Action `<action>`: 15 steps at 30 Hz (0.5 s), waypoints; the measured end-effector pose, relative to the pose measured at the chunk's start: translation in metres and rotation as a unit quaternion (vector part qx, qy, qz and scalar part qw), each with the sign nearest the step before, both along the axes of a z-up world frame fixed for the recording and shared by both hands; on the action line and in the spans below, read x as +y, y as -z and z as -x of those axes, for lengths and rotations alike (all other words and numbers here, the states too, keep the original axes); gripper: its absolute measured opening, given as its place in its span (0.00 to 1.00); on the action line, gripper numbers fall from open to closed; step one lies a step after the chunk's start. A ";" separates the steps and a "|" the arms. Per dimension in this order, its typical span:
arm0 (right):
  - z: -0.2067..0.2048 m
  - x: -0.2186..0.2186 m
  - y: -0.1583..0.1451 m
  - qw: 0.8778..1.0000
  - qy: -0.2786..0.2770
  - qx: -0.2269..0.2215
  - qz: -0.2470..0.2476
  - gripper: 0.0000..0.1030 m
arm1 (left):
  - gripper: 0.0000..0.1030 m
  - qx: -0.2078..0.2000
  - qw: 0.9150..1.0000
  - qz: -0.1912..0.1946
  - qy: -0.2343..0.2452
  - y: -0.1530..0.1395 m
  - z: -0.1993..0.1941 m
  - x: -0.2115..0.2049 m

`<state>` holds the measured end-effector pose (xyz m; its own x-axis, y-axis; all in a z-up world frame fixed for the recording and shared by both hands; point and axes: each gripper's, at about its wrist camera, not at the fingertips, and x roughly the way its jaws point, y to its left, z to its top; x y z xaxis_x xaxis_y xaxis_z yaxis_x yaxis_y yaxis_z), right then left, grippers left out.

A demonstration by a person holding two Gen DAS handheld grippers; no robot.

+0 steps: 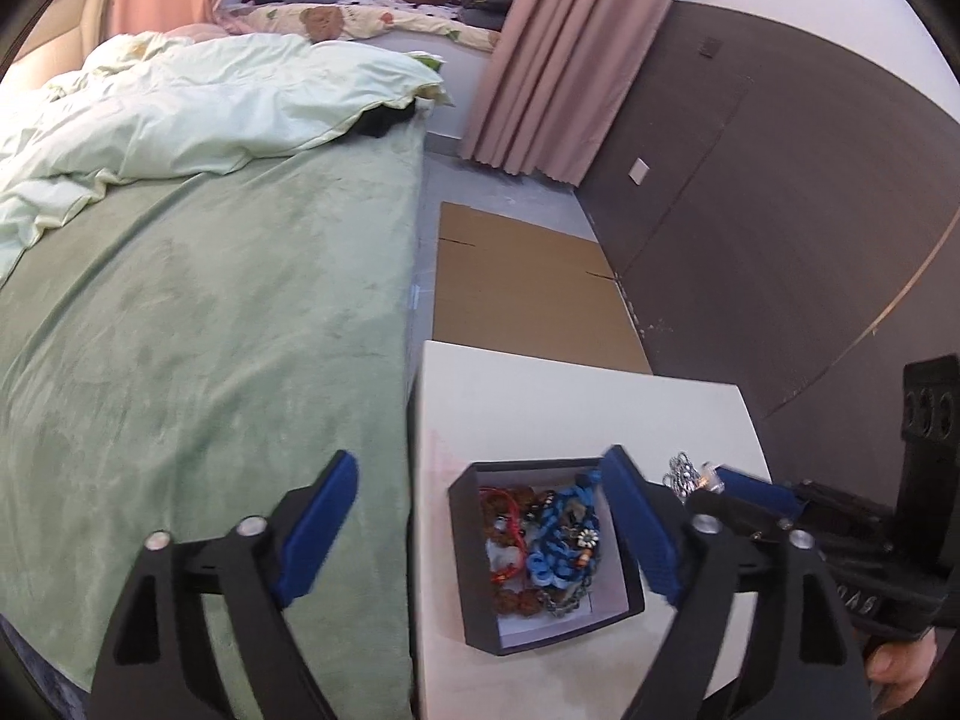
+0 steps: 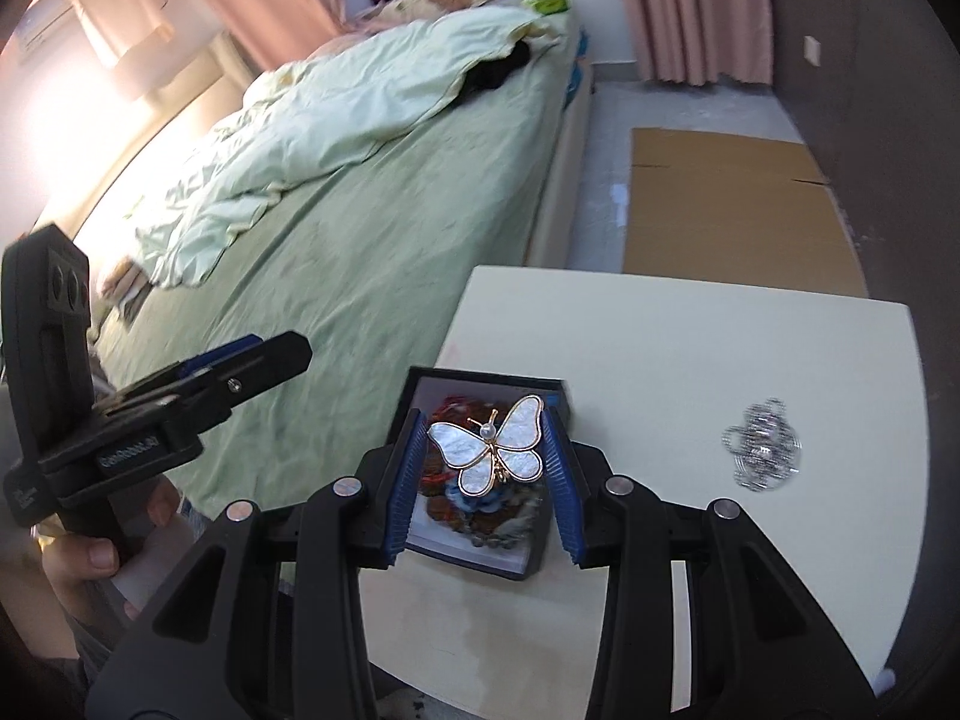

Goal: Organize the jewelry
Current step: 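Open the right tool to drop the brooch into the box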

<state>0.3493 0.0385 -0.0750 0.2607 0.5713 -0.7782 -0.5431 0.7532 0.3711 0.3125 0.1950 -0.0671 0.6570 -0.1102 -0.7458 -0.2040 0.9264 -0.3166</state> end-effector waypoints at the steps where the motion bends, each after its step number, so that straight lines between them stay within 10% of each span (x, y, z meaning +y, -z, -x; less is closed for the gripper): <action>1: 0.000 0.004 0.003 1.000 -0.008 0.004 -0.004 0.39 | 0.84 -0.001 1.000 0.003 -0.005 0.000 0.000 0.003; 5: -0.007 0.015 0.015 0.999 -0.043 0.022 -0.024 0.50 | 0.89 -0.016 1.000 0.007 -0.016 0.004 -0.002 0.007; 7: -0.017 0.004 0.021 0.998 -0.028 0.027 -0.049 0.88 | 0.89 -0.011 1.000 0.000 -0.018 0.010 -0.007 0.006; 15: -0.059 -0.077 0.020 0.999 0.043 0.013 -0.024 0.89 | 0.89 0.000 1.000 0.020 0.009 0.025 -0.032 -0.010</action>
<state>0.4082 -0.0384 -0.0945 0.2900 0.5848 -0.7576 -0.4677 0.7773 0.4209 0.3442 0.1850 -0.0918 0.6553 -0.1520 -0.7399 -0.1870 0.9164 -0.3539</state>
